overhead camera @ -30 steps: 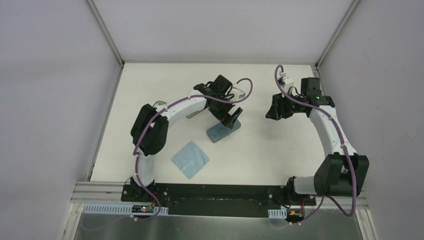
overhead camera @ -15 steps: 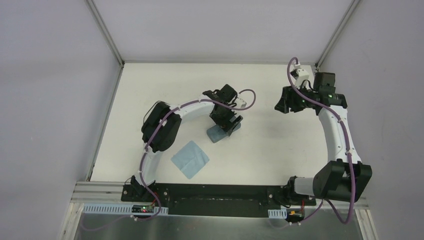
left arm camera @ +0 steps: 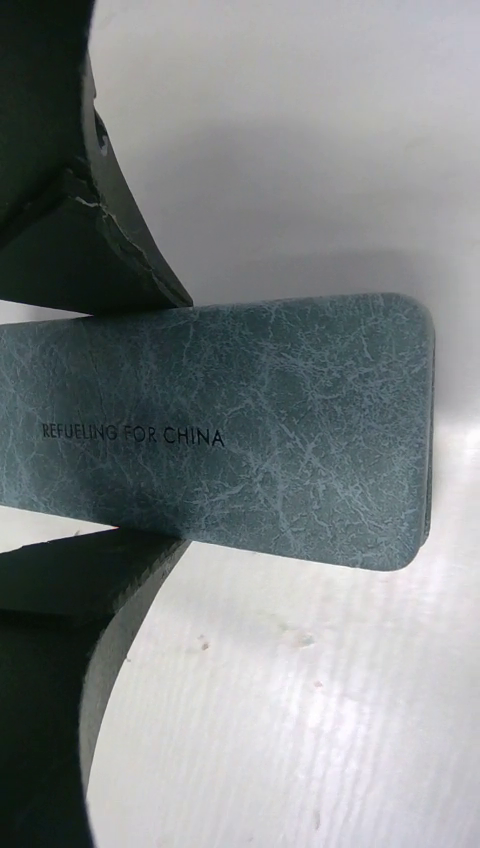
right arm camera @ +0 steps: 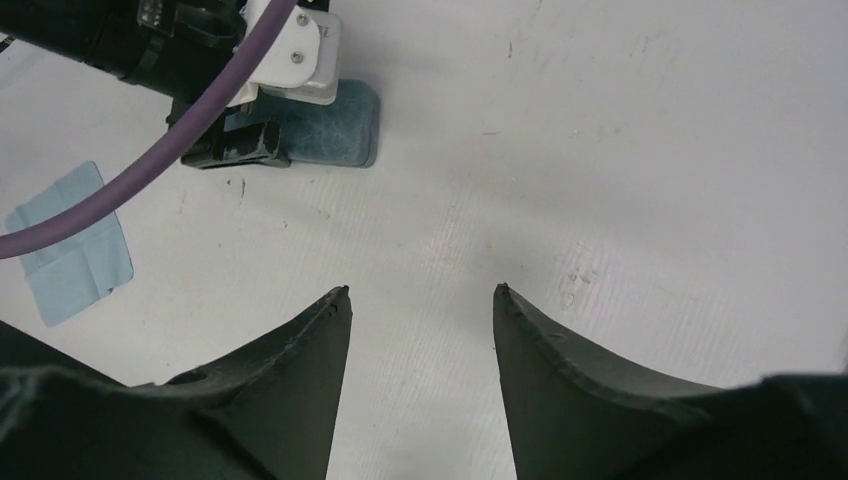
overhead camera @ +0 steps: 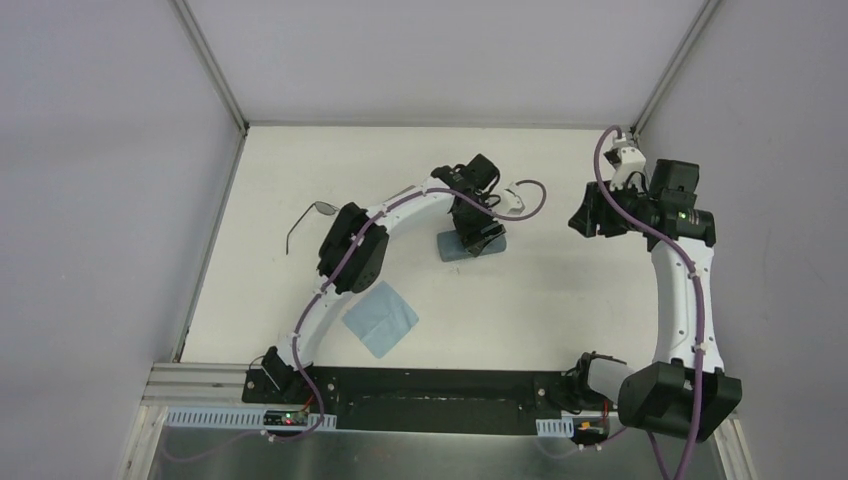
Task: Organize the sunglasses
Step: Move the sunglasses case at the center of the board.
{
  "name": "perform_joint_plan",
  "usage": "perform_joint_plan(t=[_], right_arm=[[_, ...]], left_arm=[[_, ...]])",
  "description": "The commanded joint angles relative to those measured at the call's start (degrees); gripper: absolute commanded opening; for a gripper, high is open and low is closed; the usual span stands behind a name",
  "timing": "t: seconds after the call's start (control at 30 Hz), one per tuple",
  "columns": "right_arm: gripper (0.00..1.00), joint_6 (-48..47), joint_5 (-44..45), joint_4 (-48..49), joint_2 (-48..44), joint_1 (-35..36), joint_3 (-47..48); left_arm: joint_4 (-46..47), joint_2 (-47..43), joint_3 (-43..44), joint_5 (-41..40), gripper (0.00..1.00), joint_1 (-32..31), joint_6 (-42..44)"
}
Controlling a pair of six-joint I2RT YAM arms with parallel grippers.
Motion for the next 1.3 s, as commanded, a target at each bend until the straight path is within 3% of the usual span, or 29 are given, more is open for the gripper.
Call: perform_joint_plan(t=[0.0,0.1,0.23,0.43,0.57,0.77,0.87,0.97,1.27], right_arm=[[0.57,-0.3,1.7,-2.8,-2.7,-2.5,0.5],[0.57,0.5,1.0,-3.9,-2.6,-4.1,0.9],[0.57,1.3,-0.5,-4.2,-2.4,-5.7,0.8],[0.59,1.4,-1.8,-3.8,-1.5,-6.7,1.2],[0.63,-0.5,-3.0,-3.5,-1.4,-6.9,1.2],[0.62,-10.8,-7.9,-4.2,-2.0,-6.7,-2.8],[0.59,-12.7,-8.0,-3.0,-0.4,-4.9,-3.6],[0.59,-13.0,-7.9,-1.7,1.0,-2.8,-3.8],[0.59,-11.1,-9.1,-0.5,3.8,-1.6,-3.1]], left_arm=[[-2.4,7.6,15.3,3.1,0.6,-0.9,16.3],[-1.0,12.2,21.6,-0.6,0.76,-1.6,20.3],[4.7,12.8,23.0,-4.6,0.99,-2.3,18.6],[6.3,4.8,21.4,-4.9,0.99,-2.0,12.7],[5.6,-3.7,14.5,-5.1,0.99,1.3,5.7],[0.3,-12.4,1.7,-10.3,0.95,14.0,-11.5],[-0.6,-14.8,-3.9,-7.3,0.94,22.5,-18.9],[-0.5,-16.0,-7.1,-2.9,0.95,26.1,-17.0],[0.7,-14.4,-11.4,1.0,0.98,26.5,-3.2]])
